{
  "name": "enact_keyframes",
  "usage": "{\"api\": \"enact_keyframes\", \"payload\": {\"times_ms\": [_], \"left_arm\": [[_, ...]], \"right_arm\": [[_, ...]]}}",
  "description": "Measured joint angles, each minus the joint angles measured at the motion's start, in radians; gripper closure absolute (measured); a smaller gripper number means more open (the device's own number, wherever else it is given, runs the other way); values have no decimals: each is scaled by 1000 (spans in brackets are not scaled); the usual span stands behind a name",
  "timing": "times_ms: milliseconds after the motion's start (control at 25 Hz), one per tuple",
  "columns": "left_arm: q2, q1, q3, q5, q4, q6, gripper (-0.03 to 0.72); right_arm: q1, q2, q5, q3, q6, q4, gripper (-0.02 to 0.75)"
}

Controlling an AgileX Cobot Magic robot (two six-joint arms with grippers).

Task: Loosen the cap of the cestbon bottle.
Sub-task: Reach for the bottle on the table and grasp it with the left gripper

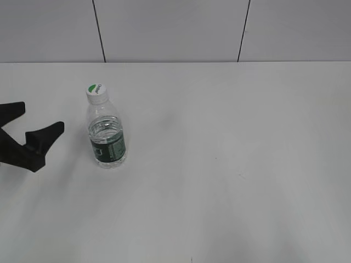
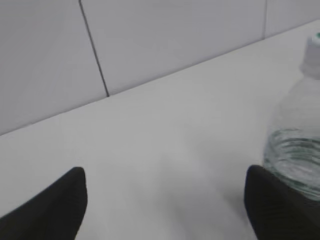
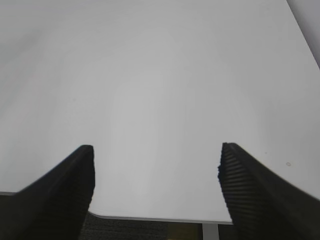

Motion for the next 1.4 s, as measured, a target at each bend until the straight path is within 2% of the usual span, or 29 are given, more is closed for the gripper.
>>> {"api": "enact_keyframes", "payload": {"times_ms": [240,440,720,1400], "left_arm": [[120,0,0,-40,175,-31,107],[195,0,-3,-42,244,-32,97],[250,0,-83,-46,363,-97,77],[253,0,-258,12,530,-214,76]], "right_arm": [[0,0,0,0,0,0,150],[0,0,0,0,1,0,150],[0,0,0,0,0,0,150],[0,0,0,0,0,0,150]]}}
